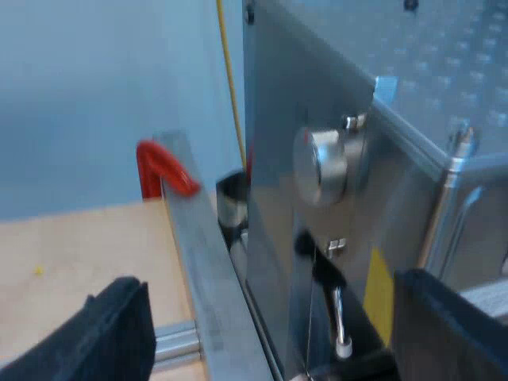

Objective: Pour the beans into the coffee machine

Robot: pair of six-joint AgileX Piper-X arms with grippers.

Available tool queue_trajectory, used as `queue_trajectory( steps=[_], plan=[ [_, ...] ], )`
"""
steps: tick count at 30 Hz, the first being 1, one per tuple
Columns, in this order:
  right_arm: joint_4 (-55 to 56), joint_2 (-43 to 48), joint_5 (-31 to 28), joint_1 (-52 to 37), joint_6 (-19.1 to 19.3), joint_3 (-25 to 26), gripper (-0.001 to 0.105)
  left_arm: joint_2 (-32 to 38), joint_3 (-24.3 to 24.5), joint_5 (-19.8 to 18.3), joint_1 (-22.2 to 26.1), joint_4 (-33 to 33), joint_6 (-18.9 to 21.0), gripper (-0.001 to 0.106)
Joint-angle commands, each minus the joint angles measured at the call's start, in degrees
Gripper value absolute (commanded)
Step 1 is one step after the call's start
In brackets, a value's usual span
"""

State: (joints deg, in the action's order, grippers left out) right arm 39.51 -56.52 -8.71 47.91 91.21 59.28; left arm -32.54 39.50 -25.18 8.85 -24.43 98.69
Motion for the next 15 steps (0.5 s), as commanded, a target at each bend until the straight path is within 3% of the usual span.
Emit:
queue_trajectory(
  steps=[1, 5, 9, 15],
  plan=[
    [4.7, 1.6, 1.1, -6.9, 0.7, 2.3, 0.078, -0.3, 4.3, -0.4, -2.0, 0.2, 0.3, 0.066],
    [7.5, 4.4, 1.1, -14.4, 3.7, 3.1, 0.078, -0.3, 7.4, -0.4, -2.5, -1.8, 0.4, 0.066],
    [10.3, 8.1, 1.1, -20.8, 4.2, 3.1, 0.078, -0.3, 9.3, -0.2, -2.7, -3.0, 0.4, 0.066],
    [13.5, 12.7, 1.1, -32.6, 8.4, 3.1, 0.078, -0.8, 10.5, 2.4, -6.0, -4.9, 0.4, 0.066]
  ],
)
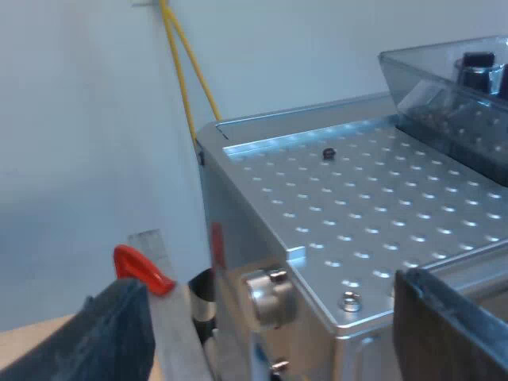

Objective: Pour the beans into the coffee machine

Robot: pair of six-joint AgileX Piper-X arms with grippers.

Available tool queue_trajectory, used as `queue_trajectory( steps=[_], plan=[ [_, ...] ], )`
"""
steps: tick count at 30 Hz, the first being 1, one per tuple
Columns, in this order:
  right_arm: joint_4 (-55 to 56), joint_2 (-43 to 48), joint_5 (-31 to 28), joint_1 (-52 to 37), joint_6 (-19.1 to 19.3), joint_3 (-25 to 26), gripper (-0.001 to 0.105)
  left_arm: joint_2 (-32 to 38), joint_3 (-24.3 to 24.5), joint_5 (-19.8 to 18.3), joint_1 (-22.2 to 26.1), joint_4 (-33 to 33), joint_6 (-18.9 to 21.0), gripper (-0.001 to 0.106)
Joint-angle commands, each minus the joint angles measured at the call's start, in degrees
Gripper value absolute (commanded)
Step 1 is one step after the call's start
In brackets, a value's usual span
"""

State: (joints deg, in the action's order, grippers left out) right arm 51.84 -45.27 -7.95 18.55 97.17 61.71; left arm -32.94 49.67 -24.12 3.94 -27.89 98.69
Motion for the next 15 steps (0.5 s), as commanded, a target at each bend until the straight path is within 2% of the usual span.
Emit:
queue_trajectory(
  steps=[1, 4, 8, 12, 15],
  plan=[
    [1.4, 2.3, 0.6, -5.9, 3.6, 0.7, 0.078, -0.4, 0.3, 1.6, -1.8, -2.3, 0.4, 0.066],
    [1.8, 4.2, 1.6, -11.7, 6.8, 0.7, 0.078, 0.0, 0.3, 1.6, -4.1, -3.4, -1.7, 0.066],
    [2.4, 7.7, 1.8, -18.2, 8.5, 0.7, 0.078, 1.3, 0.4, 1.6, -7.2, -5.1, -2.6, 0.066],
    [3.5, 11.0, 1.8, -20.6, 8.8, 0.7, 0.078, 2.6, 0.4, 2.2, -7.4, -7.5, -2.6, 0.066],
    [4.4, 13.5, 1.8, -20.7, 10.8, 0.7, 0.078, 3.5, 0.4, 4.3, -7.4, -8.5, -2.6, 0.066]
  ],
)
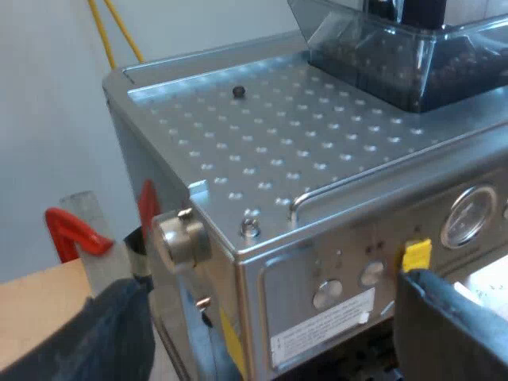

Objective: Pour the beans into the coffee machine

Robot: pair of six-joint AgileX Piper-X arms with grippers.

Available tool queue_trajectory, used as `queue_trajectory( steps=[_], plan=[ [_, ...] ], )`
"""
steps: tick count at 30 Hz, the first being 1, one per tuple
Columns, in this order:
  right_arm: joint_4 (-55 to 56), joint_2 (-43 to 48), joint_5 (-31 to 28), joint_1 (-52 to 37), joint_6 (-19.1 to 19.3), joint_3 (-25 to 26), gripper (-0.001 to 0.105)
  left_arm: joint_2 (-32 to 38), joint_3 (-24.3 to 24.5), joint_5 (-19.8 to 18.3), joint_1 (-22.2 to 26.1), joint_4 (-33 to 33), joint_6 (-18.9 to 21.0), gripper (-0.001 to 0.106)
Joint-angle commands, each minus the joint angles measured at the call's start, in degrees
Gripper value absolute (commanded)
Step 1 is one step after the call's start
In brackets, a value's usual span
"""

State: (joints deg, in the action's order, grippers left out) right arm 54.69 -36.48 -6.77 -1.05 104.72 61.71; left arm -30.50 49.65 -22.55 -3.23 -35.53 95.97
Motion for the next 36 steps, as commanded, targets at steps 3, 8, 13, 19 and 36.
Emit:
queue_trajectory(
  steps=[3, 8, 13, 19, 36],
  plan=[
    [4.1, 10.7, 4.1, -1.0, 4.6, 0.7, 0.078, 2.0, 0.4, 5.7, -0.2, -1.7, 0.1, 0.066],
    [6.9, 17.4, 4.5, -1.0, 4.6, -1.3, 0.078, 12.5, 0.4, 12.0, -0.2, -9.0, 0.1, 0.066],
    [7.7, 24.5, 4.5, -1.0, 4.4, -5.5, 0.078, 18.5, 0.4, 14.6, -0.2, -14.9, -0.2, 0.066],
    [7.7, 33.8, 4.5, -1.0, 1.0, -11.6, 0.078, 25.2, 0.5, 15.5, -0.2, -21.7, -1.6, 0.066],
    [9.5, 39.6, 4.5, -1.0, -2.0, -15.3, 0.078, 39.5, 0.5, 21.3, -0.2, -43.9, -1.5, 0.066]
  ],
)
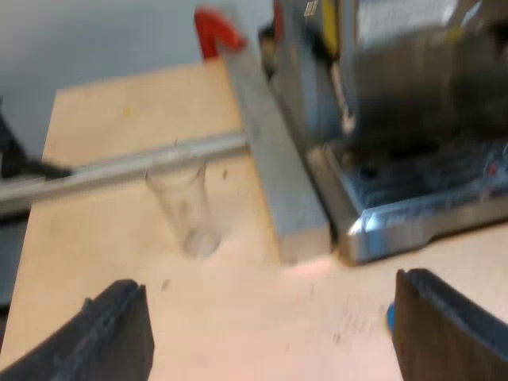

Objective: Pour the beans into the coffee machine

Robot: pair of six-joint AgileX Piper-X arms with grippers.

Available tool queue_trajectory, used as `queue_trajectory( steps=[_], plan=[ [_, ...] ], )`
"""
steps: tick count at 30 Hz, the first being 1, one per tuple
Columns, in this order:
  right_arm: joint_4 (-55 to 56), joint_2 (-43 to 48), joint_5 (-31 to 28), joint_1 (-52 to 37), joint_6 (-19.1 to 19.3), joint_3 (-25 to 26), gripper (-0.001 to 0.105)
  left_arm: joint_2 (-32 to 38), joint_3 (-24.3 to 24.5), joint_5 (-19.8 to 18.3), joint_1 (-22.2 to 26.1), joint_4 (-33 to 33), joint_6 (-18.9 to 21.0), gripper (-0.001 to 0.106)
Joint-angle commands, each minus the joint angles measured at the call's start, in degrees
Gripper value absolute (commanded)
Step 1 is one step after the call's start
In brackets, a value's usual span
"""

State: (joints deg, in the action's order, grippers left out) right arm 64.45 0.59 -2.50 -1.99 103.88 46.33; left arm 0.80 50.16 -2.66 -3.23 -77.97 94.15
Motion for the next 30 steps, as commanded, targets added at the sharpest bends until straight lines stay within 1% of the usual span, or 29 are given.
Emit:
queue_trajectory(
  steps=[1, 4, 7, 9, 11, 13, 14, 15, 16, 17, 20, 23, 26, 30],
  plan=[
    [-0.4, 2.5, 0.2, 0.0, -1.3, -0.1, 0.078, 8.2, 0.0, 1.4, -0.2, -1.5, 0.3, 0.066],
    [-0.5, 2.5, 0.2, 0.0, -1.3, -0.7, 0.078, 8.0, -0.6, 1.4, -0.2, -0.3, 1.1, 0.066],
    [-2.0, 2.5, 0.8, 0.0, -1.3, -2.1, 0.078, 8.0, -3.0, 1.4, -0.2, 4.0, 1.5, 0.066],
    [-3.5, 2.5, 2.5, 0.0, -1.3, -3.6, 0.078, 8.0, -5.7, 1.2, -0.2, 9.1, 1.6, 0.066],
    [-5.0, 2.5, 3.8, 0.0, -1.3, -5.1, 0.078, 8.0, -8.1, 0.5, -0.2, 12.9, 1.6, 0.066],
    [-6.4, 2.5, 4.1, 0.0, -1.3, -6.5, 0.078, 8.0, -9.5, 0.3, -0.2, 14.3, 1.6, 0.066],
    [-6.9, 2.5, 4.1, 0.0, -1.3, -7.2, 0.078, 8.0, -11.0, 0.3, -0.2, 15.9, 1.6, 0.066],
    [-7.3, 2.5, 4.1, 0.0, -1.3, -8.0, 0.078, 8.0, -11.0, 0.3, -0.2, 16.1, 1.6, 0.066],
    [-7.3, 2.5, 4.1, 0.0, -1.3, -8.2, 0.078, 7.9, -13.9, 0.3, -0.2, 17.9, 1.6, 0.066],
    [-7.3, 2.5, 4.1, 0.0, -1.3, -9.8, 0.078, 7.9, -15.6, 0.3, -0.2, 18.6, 1.6, 0.066],
    [-7.2, 2.4, 4.1, 0.0, -1.3, -11.5, 0.078, 7.9, -18.1, -0.2, -0.2, 18.7, 1.6, 0.066],
    [-7.2, 2.4, 4.1, 0.0, -1.3, -13.7, 0.078, 7.9, -20.5, -2.2, -0.2, 19.2, 1.6, 0.066],
    [-6.0, 2.4, 4.1, 0.0, -1.3, -15.6, 0.078, 7.9, -20.6, -2.4, -0.2, 19.5, 1.6, 0.066],
    [-6.1, 2.3, 4.0, 0.0, -1.3, -16.5, 0.078, 7.9, -20.6, -2.5, -0.2, 19.4, 1.6, 0.066]
  ],
)
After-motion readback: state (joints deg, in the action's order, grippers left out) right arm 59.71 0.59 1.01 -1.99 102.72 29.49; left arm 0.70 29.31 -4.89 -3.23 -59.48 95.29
